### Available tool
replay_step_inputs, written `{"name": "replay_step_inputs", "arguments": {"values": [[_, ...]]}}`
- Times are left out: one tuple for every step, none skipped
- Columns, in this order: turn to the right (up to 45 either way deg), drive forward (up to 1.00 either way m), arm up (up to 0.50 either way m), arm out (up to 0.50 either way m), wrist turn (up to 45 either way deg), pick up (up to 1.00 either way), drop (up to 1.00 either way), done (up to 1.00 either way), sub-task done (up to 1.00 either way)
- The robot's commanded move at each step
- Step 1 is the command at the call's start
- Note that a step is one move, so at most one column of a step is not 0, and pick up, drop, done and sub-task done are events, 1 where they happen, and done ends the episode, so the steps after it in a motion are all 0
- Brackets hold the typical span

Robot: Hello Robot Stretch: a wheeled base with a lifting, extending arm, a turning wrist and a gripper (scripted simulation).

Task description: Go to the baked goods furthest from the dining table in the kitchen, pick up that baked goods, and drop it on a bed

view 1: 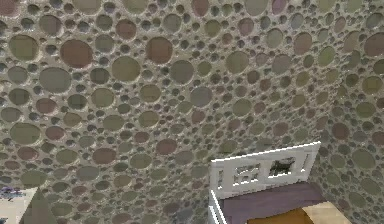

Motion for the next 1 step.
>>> {"name": "replay_step_inputs", "arguments": {"values": [[0.0,0.00,0.00,-0.08,0.0,0.00,0.00,0.00,0.00]]}}
